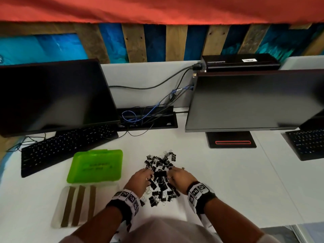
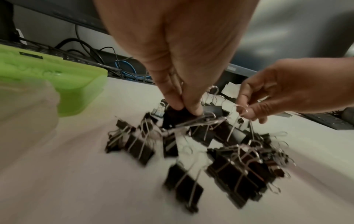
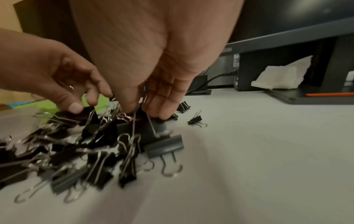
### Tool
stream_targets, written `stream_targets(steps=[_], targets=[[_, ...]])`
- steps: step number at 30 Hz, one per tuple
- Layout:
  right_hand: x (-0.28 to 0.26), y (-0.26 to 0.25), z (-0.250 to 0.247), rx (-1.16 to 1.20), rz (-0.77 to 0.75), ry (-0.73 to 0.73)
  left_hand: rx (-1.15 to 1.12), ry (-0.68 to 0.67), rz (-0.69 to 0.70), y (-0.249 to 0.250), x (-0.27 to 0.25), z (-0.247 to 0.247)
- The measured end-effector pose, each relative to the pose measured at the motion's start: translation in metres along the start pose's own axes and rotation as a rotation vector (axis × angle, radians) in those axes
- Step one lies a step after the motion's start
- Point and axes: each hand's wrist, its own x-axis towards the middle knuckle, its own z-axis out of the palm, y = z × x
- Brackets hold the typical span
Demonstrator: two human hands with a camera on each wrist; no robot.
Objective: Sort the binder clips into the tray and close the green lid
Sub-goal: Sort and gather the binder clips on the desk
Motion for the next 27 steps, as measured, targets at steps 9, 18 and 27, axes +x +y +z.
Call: stream_targets(steps=[9,18,27], targets=[[0.008,-0.011,0.0,-0.008,-0.021,-0.141,0.093,-0.223,0.134,0.021,0.021,-0.01],[0.009,-0.006,-0.01,0.238,0.054,0.036,0.01,0.014,0.091,0.009,0.029,-0.014],[-0.001,0.002,-0.04,0.543,0.149,0.12,-0.077,0.071,0.159,0.031,0.033,-0.039]])
